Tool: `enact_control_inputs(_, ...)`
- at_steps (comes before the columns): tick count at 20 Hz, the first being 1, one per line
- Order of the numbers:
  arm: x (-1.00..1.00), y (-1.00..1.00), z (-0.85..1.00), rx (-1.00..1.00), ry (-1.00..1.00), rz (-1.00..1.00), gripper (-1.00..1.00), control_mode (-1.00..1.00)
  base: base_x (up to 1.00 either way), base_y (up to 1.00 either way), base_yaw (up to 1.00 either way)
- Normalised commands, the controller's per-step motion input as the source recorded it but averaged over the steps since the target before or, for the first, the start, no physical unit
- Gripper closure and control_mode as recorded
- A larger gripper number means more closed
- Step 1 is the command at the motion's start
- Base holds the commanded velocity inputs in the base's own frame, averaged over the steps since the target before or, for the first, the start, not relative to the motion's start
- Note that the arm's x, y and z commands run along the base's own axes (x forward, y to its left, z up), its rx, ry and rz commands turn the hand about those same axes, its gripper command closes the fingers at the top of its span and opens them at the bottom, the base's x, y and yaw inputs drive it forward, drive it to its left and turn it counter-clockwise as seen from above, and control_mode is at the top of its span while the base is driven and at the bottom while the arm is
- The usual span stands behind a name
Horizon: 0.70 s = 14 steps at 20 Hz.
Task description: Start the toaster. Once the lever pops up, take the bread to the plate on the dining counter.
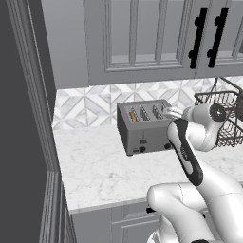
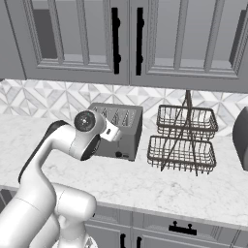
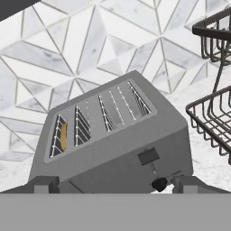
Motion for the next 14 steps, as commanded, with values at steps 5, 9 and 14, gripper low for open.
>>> enact_control_inputs(5,0.0,0.0,0.0,0.0,0.0,0.0,-1.0,-1.0,0.0,0.0,0.0)
enact_control_inputs(9,0.0,0.0,0.0,0.0,0.0,0.0,-1.0,-1.0,0.0,0.0,0.0)
enact_control_inputs(14,0.0,0.0,0.0,0.0,0.0,0.0,-1.0,-1.0,0.0,0.0,0.0)
